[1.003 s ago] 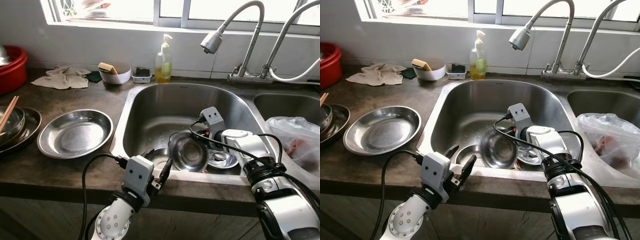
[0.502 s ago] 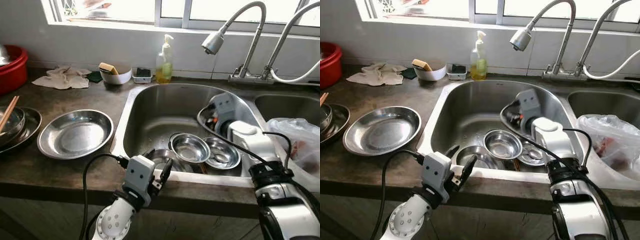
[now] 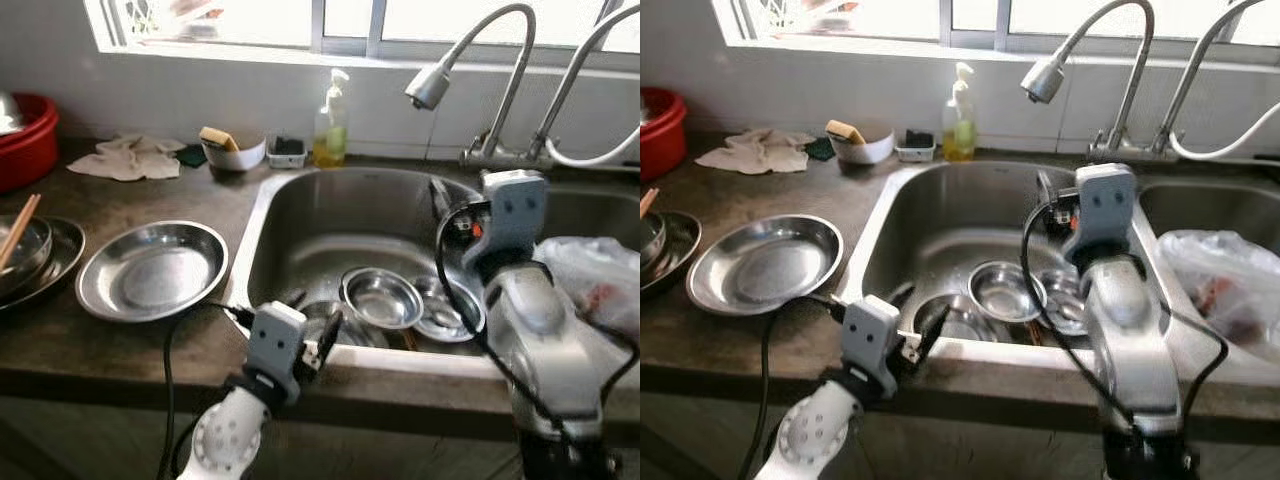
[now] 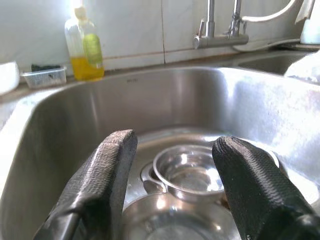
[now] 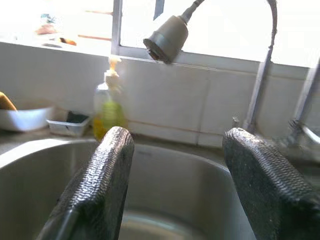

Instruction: Kitchen organization

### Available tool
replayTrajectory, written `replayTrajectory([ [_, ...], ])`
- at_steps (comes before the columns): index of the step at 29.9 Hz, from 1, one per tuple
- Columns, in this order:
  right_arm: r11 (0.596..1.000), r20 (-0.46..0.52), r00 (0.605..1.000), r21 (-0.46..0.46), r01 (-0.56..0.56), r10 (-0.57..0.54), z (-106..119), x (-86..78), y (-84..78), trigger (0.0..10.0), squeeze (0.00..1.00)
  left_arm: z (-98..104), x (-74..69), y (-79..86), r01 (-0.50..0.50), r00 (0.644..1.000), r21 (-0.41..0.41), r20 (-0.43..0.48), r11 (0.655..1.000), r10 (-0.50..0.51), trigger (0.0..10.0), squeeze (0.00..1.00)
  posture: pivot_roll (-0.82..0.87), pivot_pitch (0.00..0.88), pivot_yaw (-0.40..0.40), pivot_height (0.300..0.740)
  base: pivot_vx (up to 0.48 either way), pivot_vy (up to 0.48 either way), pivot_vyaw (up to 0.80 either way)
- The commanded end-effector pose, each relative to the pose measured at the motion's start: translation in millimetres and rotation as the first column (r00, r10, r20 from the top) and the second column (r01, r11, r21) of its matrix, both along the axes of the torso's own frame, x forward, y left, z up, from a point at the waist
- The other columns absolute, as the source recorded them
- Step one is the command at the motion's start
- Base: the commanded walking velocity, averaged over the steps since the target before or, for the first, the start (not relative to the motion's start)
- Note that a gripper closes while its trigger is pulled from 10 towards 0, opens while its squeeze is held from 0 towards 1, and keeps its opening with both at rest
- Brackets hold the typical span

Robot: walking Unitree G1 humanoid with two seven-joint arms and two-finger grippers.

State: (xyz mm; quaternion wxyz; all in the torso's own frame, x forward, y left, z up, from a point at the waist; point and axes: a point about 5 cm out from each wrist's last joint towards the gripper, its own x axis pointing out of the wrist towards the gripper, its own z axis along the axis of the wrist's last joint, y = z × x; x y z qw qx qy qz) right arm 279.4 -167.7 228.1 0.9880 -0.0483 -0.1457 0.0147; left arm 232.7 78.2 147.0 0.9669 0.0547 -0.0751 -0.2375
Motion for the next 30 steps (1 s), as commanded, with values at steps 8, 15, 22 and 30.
replayTrajectory([
  [8, 0.998, -0.013, 0.999, 0.038, 0.049, -0.049, -10, -25.9, 13.4, 10.0, 0.00, 9, 8.4, -3.1, -0.003, 1.000, -0.018, 0.021, 1.000, 0.003, 10.0, 0.00, 0.03, 0.000, -0.027, 0.740, 0.000, 0.000, 0.00],
  [15, 0.998, 0.017, 0.999, 0.040, 0.039, -0.040, -2, -16.3, 16.0, 10.0, 0.00, 13, 12.9, -3.2, 0.002, 0.999, -0.018, 0.037, 1.000, -0.001, 10.0, 0.00, 0.04, 0.000, -0.032, 0.740, 0.000, 0.000, 0.00],
  [22, 0.999, 0.037, 0.999, 0.023, 0.025, -0.026, 4, -7.9, 20.6, 10.0, 0.00, 14, 14.0, -3.4, 0.002, 0.999, -0.016, 0.043, 1.000, -0.002, 10.0, 0.00, 0.05, 0.000, -0.042, 0.740, 0.000, 0.437, 0.80],
  [30, 0.999, 0.022, 1.000, 0.047, 0.017, -0.018, 2, -5.0, 22.9, 10.0, 0.00, 14, 13.9, -3.0, 0.003, 0.999, -0.005, 0.052, 1.000, -0.003, 10.0, 0.00, 0.05, 0.000, -0.035, 0.740, 0.000, 0.285, 0.80],
])
